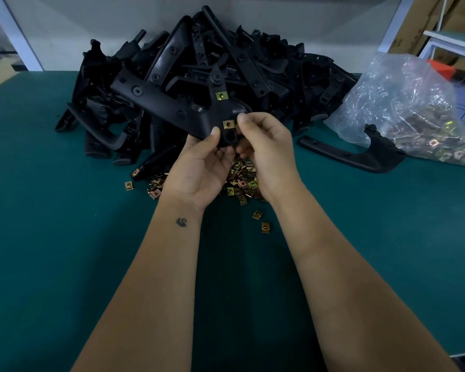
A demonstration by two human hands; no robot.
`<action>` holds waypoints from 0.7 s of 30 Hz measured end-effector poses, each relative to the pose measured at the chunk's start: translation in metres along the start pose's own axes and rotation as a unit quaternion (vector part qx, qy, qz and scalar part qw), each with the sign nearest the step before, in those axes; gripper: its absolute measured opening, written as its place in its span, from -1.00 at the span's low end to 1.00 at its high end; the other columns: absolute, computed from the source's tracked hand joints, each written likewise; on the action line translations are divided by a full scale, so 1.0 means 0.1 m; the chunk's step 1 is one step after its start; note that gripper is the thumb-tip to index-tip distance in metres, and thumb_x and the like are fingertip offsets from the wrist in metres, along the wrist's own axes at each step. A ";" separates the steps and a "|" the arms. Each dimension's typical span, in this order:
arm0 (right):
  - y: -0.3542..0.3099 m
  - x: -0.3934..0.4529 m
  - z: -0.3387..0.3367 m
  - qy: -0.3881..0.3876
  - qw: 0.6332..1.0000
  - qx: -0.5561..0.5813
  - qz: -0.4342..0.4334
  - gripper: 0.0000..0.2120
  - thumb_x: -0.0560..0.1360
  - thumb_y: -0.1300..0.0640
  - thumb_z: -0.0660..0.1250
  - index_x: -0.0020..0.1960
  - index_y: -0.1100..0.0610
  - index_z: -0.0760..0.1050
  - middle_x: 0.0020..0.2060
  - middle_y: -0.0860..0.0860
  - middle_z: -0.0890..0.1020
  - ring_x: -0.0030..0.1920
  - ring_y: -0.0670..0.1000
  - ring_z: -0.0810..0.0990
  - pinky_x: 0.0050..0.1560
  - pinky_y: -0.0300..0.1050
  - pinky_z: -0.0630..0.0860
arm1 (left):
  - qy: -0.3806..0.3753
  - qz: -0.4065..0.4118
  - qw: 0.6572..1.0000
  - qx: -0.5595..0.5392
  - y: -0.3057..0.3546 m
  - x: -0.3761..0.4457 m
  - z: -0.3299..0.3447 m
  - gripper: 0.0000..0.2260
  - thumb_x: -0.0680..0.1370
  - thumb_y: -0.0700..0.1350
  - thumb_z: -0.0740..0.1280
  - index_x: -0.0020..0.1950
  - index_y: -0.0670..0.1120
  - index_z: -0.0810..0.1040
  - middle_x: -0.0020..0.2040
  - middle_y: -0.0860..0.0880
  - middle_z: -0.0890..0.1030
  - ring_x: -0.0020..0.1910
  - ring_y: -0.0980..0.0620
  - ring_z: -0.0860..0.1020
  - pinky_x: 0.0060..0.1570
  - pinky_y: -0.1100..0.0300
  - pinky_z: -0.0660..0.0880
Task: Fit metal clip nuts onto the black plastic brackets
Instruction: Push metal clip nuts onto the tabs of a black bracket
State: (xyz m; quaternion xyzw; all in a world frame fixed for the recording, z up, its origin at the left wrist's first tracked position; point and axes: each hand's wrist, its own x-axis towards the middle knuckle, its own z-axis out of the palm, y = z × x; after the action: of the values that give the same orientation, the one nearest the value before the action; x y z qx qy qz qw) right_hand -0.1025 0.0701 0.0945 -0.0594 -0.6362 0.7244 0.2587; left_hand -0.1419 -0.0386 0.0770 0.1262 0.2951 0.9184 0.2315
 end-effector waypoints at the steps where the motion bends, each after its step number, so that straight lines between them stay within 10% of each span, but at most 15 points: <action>1: 0.01 -0.02 0.01 0.006 0.998 -0.052 -0.031 -0.92 0.53 0.15 0.41 -0.12 0.13 0.57 -0.32 -0.10 0.60 -0.35 -0.18 0.53 -0.30 -0.31 0.46 | 0.006 0.005 1.000 -0.005 -0.01 0.01 0.01 -0.82 0.63 -0.27 0.21 0.17 -0.08 0.52 -0.01 -0.04 0.67 -0.07 0.06 0.60 -0.04 0.27 0.57; 5: 0.06 -0.09 0.08 0.002 0.967 -0.223 -0.121 -0.87 0.46 0.04 0.47 -0.14 0.08 0.58 -0.24 -0.09 0.62 -0.19 -0.15 0.59 -0.18 -0.23 0.53 | 0.019 0.008 1.000 0.009 -0.03 -0.01 0.04 -0.76 0.63 -0.33 0.18 0.20 -0.09 0.53 0.08 -0.09 0.66 0.13 -0.04 0.60 0.35 0.03 0.45; 21: 0.05 -0.11 0.13 0.038 0.883 -0.386 -0.264 -0.76 0.56 0.06 0.34 -0.12 0.25 0.53 -0.17 0.00 0.56 -0.21 -0.02 0.50 -0.26 -0.13 0.41 | -0.004 -0.017 0.999 0.031 0.00 -0.01 0.02 -0.77 0.62 -0.27 0.18 0.20 -0.03 0.49 0.01 -0.05 0.63 0.06 -0.04 0.53 0.30 -0.03 0.30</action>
State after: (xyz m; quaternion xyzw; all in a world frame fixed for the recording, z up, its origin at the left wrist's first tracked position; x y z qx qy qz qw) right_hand -0.1003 0.0534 0.0894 -0.0121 -0.8474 0.3233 0.4210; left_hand -0.1408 -0.0381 0.0786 0.1316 0.3244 0.9042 0.2445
